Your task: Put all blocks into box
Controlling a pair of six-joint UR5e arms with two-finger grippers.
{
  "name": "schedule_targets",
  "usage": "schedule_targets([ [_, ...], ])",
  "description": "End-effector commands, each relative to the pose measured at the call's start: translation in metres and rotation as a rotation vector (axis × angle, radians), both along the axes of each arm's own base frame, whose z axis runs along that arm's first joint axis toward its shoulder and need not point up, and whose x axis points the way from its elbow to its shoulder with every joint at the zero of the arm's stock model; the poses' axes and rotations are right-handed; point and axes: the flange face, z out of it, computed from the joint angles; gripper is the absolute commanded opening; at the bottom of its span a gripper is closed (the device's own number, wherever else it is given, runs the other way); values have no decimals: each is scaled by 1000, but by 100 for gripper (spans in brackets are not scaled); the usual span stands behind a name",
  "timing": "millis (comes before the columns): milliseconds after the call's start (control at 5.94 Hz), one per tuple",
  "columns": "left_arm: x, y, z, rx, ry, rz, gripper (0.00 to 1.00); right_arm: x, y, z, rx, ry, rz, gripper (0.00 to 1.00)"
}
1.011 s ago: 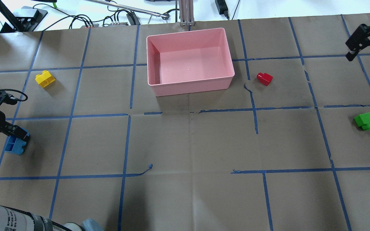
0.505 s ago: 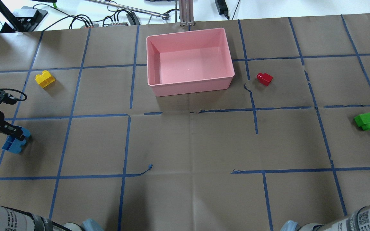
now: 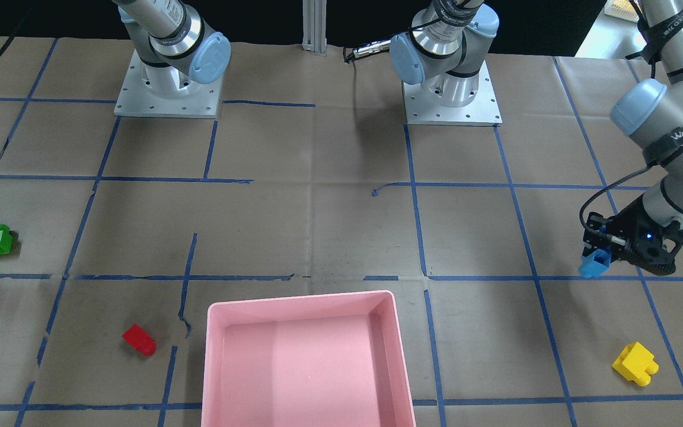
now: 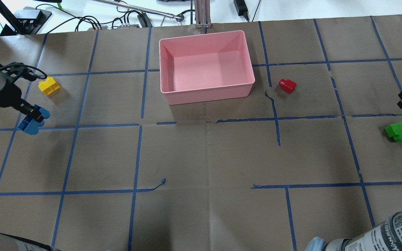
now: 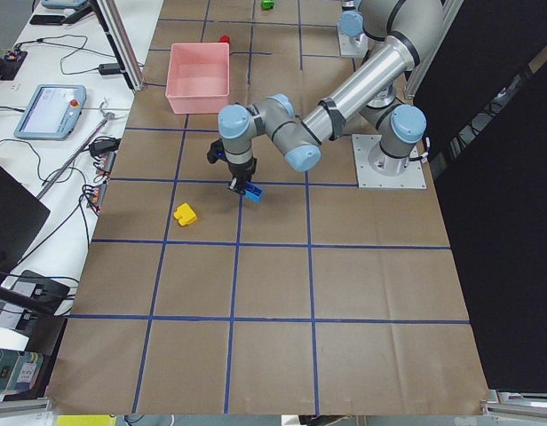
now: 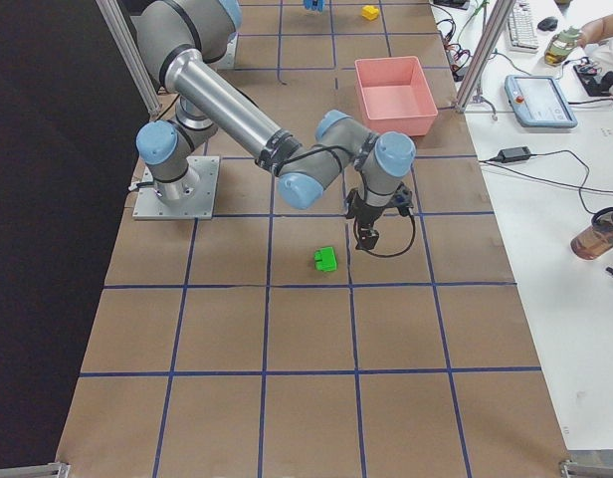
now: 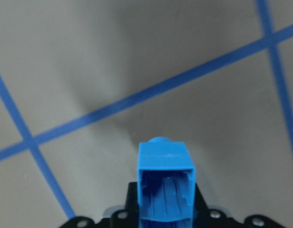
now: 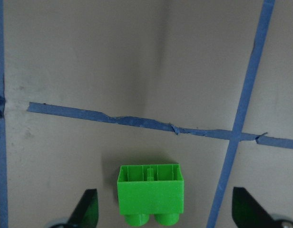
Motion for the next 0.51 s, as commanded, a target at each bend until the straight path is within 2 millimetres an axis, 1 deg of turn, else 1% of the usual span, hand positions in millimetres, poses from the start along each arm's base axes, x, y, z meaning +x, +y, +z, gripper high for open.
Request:
schedule_targets([
  [0,-150,-63,32,-72,66,-251,0,6,34,-52,23,-11,-81,100],
  [168,-227,-90,35,-93,50,-326,0,4,38,-56,8,14,-87,100],
  [337,-279,-119,39,-117,49,-217,0,-5,43,-56,20,33,-90,100],
])
